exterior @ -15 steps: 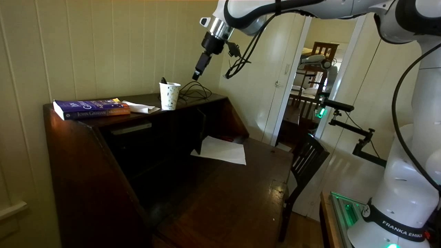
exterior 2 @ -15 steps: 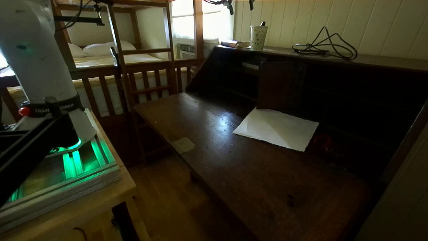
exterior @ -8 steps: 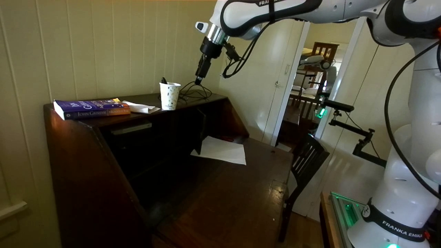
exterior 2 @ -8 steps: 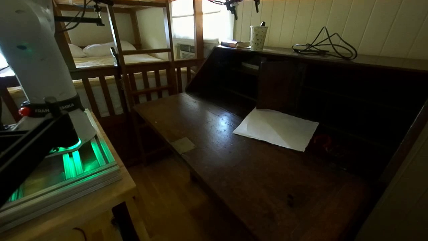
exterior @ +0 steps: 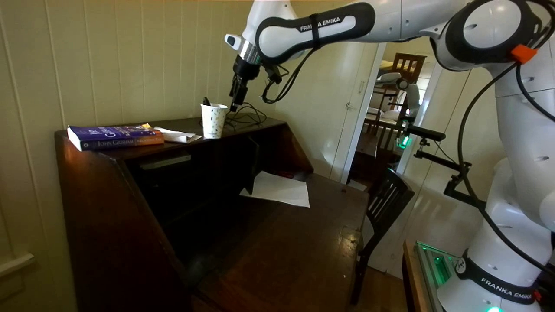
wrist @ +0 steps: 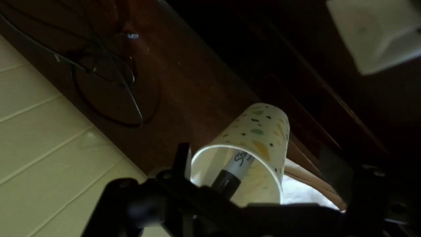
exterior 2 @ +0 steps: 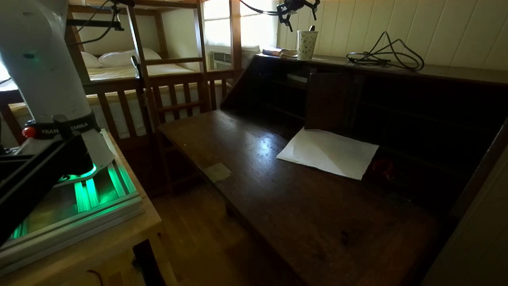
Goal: Put the cup in the open cabinet, then close the cabinet door
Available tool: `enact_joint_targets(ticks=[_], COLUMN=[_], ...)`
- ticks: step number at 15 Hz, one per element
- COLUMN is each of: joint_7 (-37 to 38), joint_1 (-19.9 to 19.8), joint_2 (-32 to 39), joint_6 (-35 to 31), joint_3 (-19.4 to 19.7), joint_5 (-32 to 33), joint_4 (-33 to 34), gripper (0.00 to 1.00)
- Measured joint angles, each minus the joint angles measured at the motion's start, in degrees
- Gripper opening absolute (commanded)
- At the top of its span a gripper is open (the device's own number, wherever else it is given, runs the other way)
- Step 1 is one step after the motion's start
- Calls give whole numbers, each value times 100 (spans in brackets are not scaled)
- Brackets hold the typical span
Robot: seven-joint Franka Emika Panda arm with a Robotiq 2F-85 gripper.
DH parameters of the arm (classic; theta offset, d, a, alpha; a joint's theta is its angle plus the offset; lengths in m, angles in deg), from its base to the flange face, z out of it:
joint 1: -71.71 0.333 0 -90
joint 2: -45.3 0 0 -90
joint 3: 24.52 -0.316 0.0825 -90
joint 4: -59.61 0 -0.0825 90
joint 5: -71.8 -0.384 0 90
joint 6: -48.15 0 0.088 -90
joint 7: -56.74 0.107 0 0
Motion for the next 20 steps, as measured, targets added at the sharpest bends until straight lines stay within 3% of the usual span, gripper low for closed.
enact_joint_targets(ticks=[11,12,14,20], joint_7=[3,-2,-20,-86], joint_1=[52,58,66,108], joint_2=[281,320,379,419], joint_6=[-24,-25,-36,-66], joint_3=[-156,-176,-207,-215], joint_5=[-57,-57,-57,-52], joint_4=[183,183,191,298], gripper=[98,73,69,25])
